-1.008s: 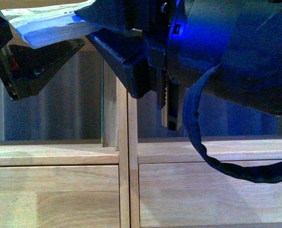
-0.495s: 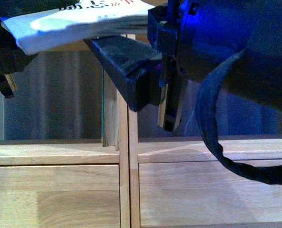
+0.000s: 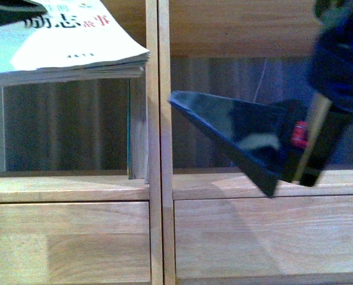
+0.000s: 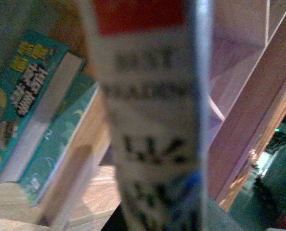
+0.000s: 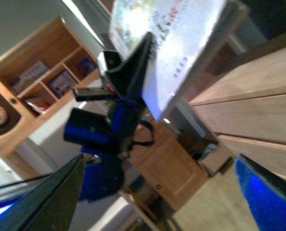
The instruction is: Organize books on shelf
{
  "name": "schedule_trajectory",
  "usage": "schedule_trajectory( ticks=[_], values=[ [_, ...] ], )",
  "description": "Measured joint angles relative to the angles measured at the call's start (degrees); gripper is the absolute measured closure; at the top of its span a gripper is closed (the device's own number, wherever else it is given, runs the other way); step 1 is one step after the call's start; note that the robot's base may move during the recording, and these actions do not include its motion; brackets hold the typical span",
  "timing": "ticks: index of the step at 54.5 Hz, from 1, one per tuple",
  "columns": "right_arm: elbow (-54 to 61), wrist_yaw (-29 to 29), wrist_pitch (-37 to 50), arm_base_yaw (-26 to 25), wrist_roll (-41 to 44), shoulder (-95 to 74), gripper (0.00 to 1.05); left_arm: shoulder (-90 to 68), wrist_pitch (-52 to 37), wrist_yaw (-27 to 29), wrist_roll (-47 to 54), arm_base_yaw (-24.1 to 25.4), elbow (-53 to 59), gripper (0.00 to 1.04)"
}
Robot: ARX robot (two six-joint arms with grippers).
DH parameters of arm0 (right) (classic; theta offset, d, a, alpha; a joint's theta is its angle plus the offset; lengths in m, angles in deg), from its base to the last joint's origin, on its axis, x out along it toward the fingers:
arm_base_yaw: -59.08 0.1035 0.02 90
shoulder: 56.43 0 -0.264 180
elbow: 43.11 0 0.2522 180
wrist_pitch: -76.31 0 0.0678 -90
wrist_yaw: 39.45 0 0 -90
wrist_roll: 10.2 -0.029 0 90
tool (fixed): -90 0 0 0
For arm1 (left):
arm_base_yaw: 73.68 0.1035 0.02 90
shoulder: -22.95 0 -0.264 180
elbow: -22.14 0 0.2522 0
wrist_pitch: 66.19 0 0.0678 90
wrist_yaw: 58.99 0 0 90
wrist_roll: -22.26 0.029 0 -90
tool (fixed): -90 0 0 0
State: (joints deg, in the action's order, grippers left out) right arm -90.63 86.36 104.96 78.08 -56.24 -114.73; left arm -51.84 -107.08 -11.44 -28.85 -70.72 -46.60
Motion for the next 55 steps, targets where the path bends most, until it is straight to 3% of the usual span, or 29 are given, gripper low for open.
schedule_trajectory(
  ticks=[9,12,19,31,55],
  values=[
    [4.52,7.34,-13.27,-13.7,16.02,9.64,0.07,-0.85,11.65,2.05,15.89,0.11,-4.0,0.98],
    [5.38,9.66,-17.86,-19.69,22.71,14.01,0.07,-2.69,18.67,6.8,27.1,-0.83,-7.02,0.98],
    [6.14,12.07,-22.12,-26.73,30.93,19.32,0.07,-7.41,23.65,14.71,40.15,-2.21,-10.82,0.98],
    [6.25,12.68,-22.43,-28.26,35.85,21.2,0.07,-19.87,25.24,26.51,58.27,-4.35,-21.53,0.98],
    [6.25,12.66,-22.49,-28.35,36.46,21.09,0.07,-34.56,22.29,36.59,68.59,-7.91,-35.19,0.98]
  ],
)
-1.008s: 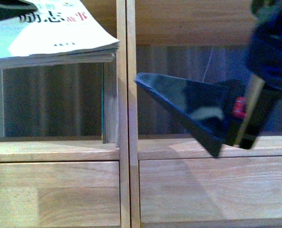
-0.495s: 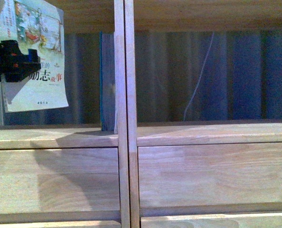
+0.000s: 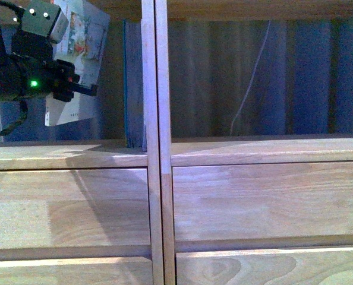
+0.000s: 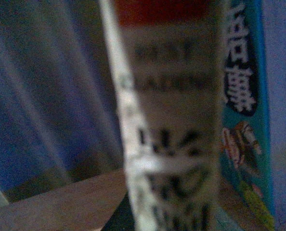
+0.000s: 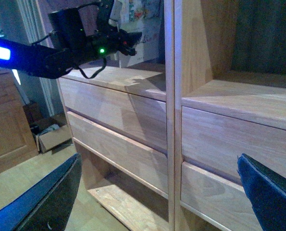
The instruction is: Organize books on shelf
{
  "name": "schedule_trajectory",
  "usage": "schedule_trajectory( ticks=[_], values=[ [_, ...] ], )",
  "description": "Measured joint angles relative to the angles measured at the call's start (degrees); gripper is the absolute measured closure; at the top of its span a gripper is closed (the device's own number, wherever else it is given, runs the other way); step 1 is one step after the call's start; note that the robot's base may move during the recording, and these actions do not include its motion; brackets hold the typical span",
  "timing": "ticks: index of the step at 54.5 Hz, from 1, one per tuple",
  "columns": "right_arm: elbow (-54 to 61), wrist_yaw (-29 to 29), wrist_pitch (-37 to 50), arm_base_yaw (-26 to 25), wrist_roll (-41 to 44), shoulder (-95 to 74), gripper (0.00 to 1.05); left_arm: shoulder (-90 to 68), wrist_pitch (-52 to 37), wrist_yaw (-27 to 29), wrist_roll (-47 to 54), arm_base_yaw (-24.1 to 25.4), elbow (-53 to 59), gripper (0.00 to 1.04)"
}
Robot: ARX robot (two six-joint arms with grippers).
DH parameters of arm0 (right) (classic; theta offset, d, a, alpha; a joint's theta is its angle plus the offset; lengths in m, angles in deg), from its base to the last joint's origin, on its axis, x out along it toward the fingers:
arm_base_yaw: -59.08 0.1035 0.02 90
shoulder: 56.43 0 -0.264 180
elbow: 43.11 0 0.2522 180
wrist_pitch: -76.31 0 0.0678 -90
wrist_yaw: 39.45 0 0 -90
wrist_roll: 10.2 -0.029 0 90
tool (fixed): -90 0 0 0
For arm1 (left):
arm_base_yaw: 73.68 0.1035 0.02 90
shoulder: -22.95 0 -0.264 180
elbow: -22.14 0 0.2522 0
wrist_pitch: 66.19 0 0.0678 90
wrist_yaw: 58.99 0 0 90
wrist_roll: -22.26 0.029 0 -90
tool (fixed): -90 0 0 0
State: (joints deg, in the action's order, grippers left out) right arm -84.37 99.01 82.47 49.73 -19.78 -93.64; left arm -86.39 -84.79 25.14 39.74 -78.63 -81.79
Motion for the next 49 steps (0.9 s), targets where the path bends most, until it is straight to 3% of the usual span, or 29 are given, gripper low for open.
schedule_trajectory(
  ticks=[34,49],
  values=[
    [0.0,0.0,-0.02,0.0,0.02,0.0,0.07,-4.92,-4.17,4.85,2.8,-3.3,-0.31,0.98],
    [0.0,0.0,-0.02,0.0,0.02,0.0,0.07,-5.18,-1.2,5.31,-0.42,-4.52,-1.51,0.4]
  ],
)
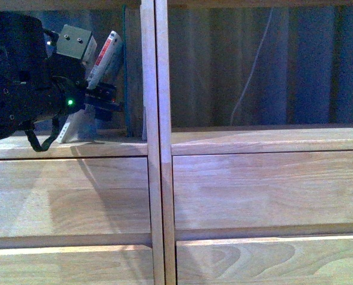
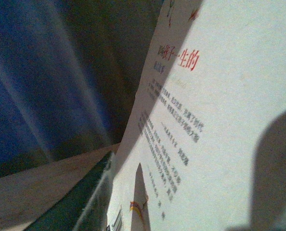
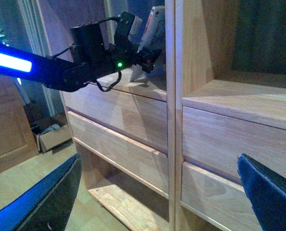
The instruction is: Organize books on shelf
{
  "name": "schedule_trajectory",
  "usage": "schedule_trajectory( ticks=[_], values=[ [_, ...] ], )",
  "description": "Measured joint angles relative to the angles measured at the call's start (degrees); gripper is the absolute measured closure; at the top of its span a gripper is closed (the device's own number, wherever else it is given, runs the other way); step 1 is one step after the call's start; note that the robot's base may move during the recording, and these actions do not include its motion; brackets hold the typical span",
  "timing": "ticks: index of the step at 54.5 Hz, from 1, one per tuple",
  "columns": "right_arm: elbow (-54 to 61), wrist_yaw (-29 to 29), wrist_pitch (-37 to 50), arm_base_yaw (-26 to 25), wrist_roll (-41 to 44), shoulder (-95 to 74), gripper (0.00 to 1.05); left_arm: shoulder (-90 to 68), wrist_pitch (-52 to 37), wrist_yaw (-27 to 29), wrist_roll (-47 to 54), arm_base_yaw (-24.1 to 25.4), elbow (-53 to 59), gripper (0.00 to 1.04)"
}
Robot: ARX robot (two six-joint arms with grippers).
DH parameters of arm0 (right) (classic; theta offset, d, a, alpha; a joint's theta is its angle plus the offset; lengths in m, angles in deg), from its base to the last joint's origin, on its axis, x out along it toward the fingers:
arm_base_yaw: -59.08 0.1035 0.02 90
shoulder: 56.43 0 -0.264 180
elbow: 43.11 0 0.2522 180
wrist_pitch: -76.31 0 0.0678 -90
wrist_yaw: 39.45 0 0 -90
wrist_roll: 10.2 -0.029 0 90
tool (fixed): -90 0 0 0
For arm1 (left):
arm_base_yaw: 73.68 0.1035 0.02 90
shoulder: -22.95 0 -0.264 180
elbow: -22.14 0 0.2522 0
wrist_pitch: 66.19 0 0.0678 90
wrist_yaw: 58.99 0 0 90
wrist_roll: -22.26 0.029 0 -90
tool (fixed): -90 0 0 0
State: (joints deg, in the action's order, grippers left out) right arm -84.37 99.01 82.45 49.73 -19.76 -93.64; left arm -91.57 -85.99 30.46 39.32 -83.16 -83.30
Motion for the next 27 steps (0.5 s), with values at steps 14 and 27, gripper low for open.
schedule_trajectory(
  ticks=[14,27],
  values=[
    [0.0,0.0,0.0,0.0,0.0,0.0,0.07,5.07,-1.16,-1.38,-3.23,-0.68,4.92,0.07],
    [0.0,0.0,0.0,0.0,0.0,0.0,0.07,13.05,-2.93,-4.13,-5.14,0.0,14.78,0.07]
  ],
)
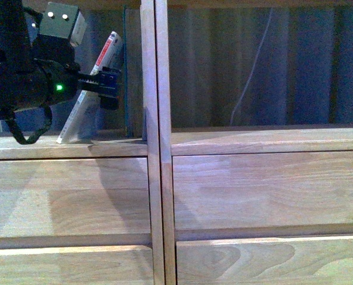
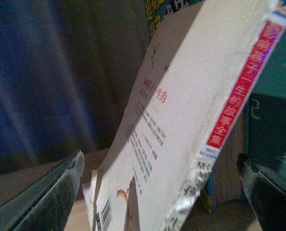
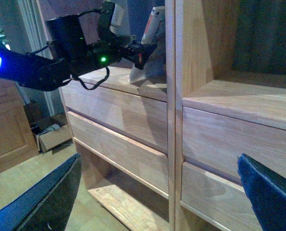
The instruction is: Organize books on shelf
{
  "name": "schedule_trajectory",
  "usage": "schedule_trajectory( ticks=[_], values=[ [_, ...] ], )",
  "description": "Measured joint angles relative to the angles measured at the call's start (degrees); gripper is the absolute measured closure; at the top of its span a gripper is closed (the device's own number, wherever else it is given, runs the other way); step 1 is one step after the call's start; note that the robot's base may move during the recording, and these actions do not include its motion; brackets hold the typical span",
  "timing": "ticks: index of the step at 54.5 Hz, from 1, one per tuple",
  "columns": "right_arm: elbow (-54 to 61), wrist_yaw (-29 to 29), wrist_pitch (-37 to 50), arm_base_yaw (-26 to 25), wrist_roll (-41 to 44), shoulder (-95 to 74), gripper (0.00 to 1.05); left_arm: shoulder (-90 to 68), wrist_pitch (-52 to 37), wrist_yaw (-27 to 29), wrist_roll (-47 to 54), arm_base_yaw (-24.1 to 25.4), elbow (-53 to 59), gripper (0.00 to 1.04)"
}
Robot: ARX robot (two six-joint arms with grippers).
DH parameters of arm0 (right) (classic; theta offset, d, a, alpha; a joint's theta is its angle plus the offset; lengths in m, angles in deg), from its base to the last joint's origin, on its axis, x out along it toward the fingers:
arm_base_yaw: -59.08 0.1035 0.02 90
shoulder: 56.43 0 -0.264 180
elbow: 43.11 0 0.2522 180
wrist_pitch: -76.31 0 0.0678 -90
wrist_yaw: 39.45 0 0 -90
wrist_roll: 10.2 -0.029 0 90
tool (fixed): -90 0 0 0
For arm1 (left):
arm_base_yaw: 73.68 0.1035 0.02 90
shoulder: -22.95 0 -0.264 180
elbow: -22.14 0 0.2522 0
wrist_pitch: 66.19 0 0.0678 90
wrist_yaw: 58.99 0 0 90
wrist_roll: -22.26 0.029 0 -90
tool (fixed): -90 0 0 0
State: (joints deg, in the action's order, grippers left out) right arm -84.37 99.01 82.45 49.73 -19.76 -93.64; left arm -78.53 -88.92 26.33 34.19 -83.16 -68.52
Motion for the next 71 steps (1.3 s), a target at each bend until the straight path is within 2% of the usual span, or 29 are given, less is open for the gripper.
schedule_trajectory(
  ticks=[9,14,24,32,34,36,40,41,42,43,45,47,49,50,51,56,61,68,71],
  values=[
    [0.0,0.0,0.0,0.0,0.0,0.0,0.07,9.4,-4.09,-0.5,-1.84,1.55,11.3,0.07],
    [0.0,0.0,0.0,0.0,0.0,0.0,0.07,16.72,-7.74,-2.91,-3.78,2.62,19.04,0.07],
    [0.0,0.0,0.0,0.0,0.0,0.0,0.07,40.24,-8.81,-7.32,-8.94,4.59,39.39,0.07],
    [0.0,0.07,0.0,0.0,0.02,0.0,0.07,44.04,-8.7,-7.34,-10.21,4.98,41.51,0.07],
    [0.0,0.02,0.0,0.0,0.02,0.0,0.07,44.41,-5.03,-3.82,-10.36,4.52,41.05,0.1],
    [0.0,0.02,0.0,0.0,0.02,0.0,0.07,45.81,4.0,2.32,-10.88,3.82,40.19,0.17],
    [0.0,-0.07,-0.02,0.0,0.02,0.0,0.07,48.65,14.16,8.28,-11.19,3.74,41.29,0.28],
    [-0.26,-5.88,-2.43,1.33,1.29,0.68,0.1,49.96,16.48,9.31,-11.28,3.87,42.75,0.33],
    [-0.39,-7.34,-3.85,2.1,1.86,1.05,0.11,50.38,16.76,9.4,-11.34,3.96,43.34,0.35],
    [-0.44,-15.13,-6.56,3.72,3.06,1.84,0.15,51.12,16.9,9.46,-11.39,4.17,44.59,0.39],
    [0.13,-25.83,-10.91,6.51,4.92,3.41,0.21,52.33,16.68,9.44,-11.43,4.44,46.97,0.46],
    [1.31,-31.61,-12.09,7.98,5.81,4.44,0.26,53.2,16.22,9.27,-11.47,4.66,48.7,0.51],
    [3.56,-41.4,-12.07,8.79,7.08,5.92,0.34,54.6,15.26,8.98,-11.54,4.96,51.36,0.6],
    [4.44,-43.95,-11.91,8.87,7.52,6.45,0.38,55.19,14.97,8.87,-11.56,5.14,52.11,0.63],
    [5.7,-46.66,-11.63,8.92,7.82,7.21,0.43,56.04,14.53,6.45,-11.58,6.14,53.68,0.69],
    [9.35,-48.5,-10.47,9.05,8.24,9.2,0.6,58.47,13.31,5.11,-11.61,8.94,57.22,0.86],
    [12.24,-48.24,-9.62,9.22,8.81,11.04,0.76,60.76,12.59,4.83,-11.67,9.18,60.37,1.02],
    [15.61,-48.28,-8.85,9.2,9.03,13.81,0.99,63.89,12.11,4.7,-11.78,9.22,64.11,1.02],
    [16.74,-48.3,-8.7,9.2,9.16,14.71,1.02,65.11,12.11,4.68,-11.78,9.22,65.33,1.02]
  ],
)
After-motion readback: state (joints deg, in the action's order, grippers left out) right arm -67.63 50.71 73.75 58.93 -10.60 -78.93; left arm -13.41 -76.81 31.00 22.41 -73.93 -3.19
